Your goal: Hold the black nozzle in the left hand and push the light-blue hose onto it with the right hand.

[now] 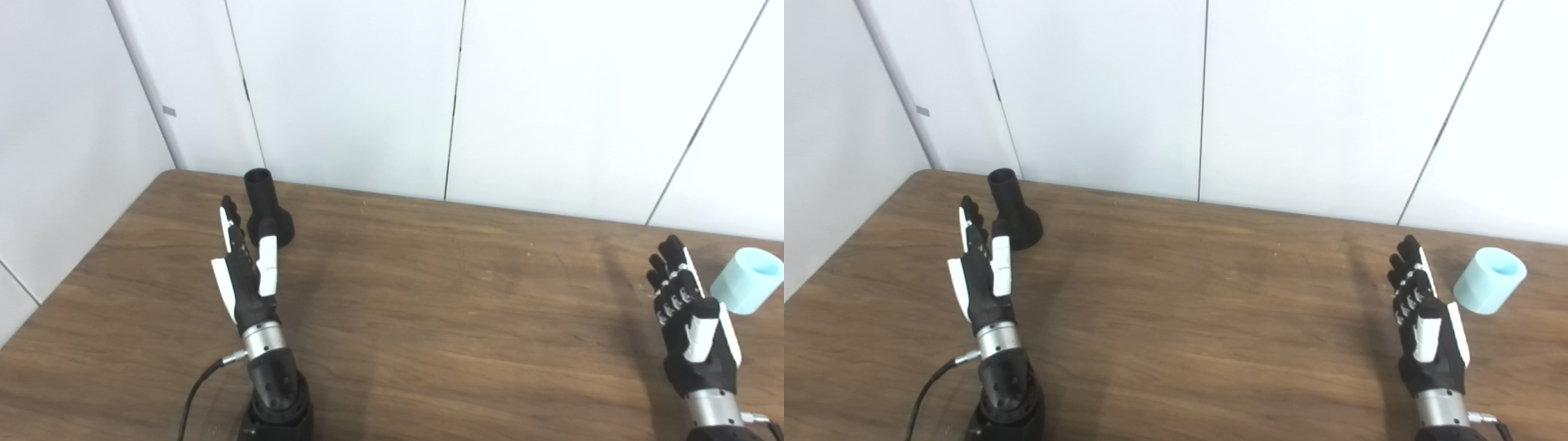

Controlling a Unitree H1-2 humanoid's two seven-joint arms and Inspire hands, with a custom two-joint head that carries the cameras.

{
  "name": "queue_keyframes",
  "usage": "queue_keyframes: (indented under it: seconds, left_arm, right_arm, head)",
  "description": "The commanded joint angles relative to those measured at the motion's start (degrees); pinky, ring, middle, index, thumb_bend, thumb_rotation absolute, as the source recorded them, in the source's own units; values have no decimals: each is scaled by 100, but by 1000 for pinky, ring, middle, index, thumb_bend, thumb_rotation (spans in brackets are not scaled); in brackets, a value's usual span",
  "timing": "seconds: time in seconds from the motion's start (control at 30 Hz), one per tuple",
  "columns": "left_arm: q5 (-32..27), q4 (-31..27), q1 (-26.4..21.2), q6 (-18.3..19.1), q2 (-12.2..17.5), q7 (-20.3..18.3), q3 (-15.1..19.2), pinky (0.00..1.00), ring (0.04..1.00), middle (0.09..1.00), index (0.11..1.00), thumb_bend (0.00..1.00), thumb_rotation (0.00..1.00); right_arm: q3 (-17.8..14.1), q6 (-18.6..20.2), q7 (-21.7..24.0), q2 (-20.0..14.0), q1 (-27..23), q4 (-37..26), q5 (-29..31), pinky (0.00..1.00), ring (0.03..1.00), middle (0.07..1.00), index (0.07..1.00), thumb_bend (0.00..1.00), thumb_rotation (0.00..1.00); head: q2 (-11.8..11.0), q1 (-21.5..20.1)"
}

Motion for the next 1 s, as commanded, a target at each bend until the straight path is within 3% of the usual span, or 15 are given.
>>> queue_keyframes:
  seconds: [0.0, 0.13, 0.3, 0.47, 0.63, 0.8, 0.97]
  left_arm:
    - [221, 22, -166, -130, 127, 131, 36, 1000, 1000, 1000, 1000, 784, 801]
    - [607, 137, -206, -35, 320, 372, 47, 1000, 1000, 1000, 1000, 789, 652]
    - [676, 373, -337, -54, 478, 538, 86, 1000, 1000, 1000, 1000, 791, 623]
    - [507, 561, -414, 24, 609, 417, 69, 1000, 1000, 1000, 1000, 824, 537]
    - [533, 431, -419, 514, 721, 231, 38, 1000, 1000, 1000, 1000, 830, 426]
    - [397, 586, -571, 625, 881, 154, 77, 987, 1000, 1000, 1000, 828, 393]
    - [170, 1015, -785, 636, 1046, 95, 144, 870, 1000, 1000, 981, 824, 403]
  right_arm:
    - [-1, -74, 67, 7, 263, 284, 28, 1000, 1000, 1000, 1000, 751, 1000]
    - [4, -78, 70, 3, 250, 316, 19, 1000, 1000, 1000, 1000, 751, 1000]
    - [2, -112, 88, -19, 216, 409, 20, 1000, 1000, 1000, 1000, 751, 1000]
    - [3, -111, 87, -17, 168, 487, 28, 1000, 1000, 1000, 1000, 752, 1000]
    - [23, -58, 65, 20, 155, 463, 26, 1000, 1000, 1000, 1000, 756, 1000]
    - [30, -48, 63, 32, 148, 490, 33, 1000, 1000, 1000, 1000, 760, 1000]
    - [34, -15, 42, 59, 132, 498, 32, 1000, 1000, 1000, 1000, 764, 1000]
  head:
    - [18, 3]
    - [17, -5]
    - [48, -12]
    - [47, 16]
    - [67, -30]
    - [56, -83]
    - [53, -150]
